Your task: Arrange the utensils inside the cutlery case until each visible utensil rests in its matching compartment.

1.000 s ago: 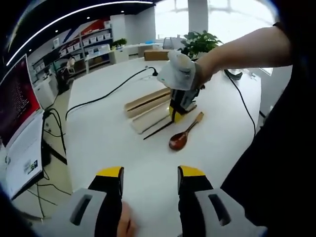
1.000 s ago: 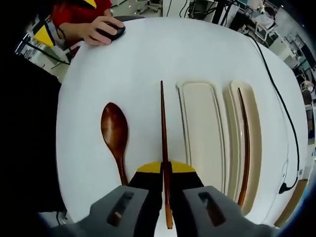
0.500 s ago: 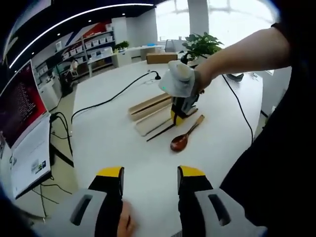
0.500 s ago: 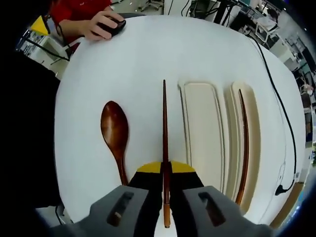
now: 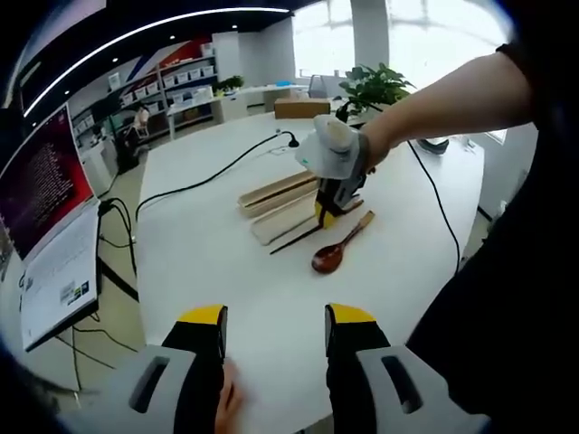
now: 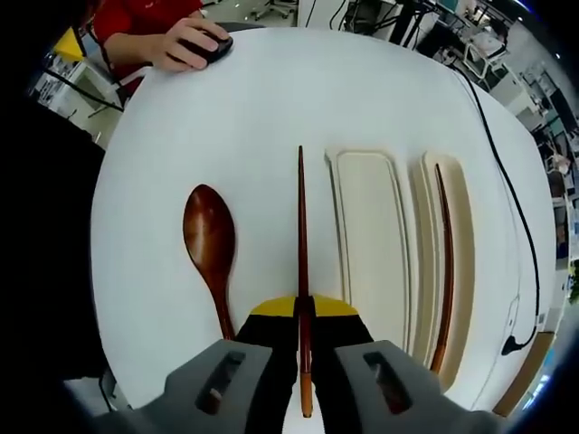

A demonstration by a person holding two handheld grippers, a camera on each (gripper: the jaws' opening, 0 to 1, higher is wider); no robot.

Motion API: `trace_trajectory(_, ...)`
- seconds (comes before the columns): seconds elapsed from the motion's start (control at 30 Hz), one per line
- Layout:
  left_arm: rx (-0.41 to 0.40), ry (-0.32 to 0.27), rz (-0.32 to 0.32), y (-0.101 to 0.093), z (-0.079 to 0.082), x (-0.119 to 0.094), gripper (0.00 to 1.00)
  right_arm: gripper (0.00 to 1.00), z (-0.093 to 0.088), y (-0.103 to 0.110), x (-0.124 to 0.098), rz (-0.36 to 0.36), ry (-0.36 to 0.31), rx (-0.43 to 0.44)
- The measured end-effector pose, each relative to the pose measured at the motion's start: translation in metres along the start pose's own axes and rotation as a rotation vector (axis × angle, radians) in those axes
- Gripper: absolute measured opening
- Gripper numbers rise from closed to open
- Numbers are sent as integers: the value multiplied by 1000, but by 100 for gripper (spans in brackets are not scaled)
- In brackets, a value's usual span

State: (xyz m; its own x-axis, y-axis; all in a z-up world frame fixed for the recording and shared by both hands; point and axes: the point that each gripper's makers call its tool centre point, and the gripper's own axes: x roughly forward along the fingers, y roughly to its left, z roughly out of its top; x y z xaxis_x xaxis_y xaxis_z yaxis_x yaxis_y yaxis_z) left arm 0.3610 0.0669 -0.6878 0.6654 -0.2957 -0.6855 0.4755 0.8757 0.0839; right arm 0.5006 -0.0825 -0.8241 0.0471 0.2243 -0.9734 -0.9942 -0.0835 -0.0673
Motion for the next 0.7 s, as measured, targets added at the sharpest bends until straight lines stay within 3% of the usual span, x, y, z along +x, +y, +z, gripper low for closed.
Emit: trace_trajectory(0.7,-20,3,-5,-10,-5,-2,44,0,1,0,0,-22,-7,-4)
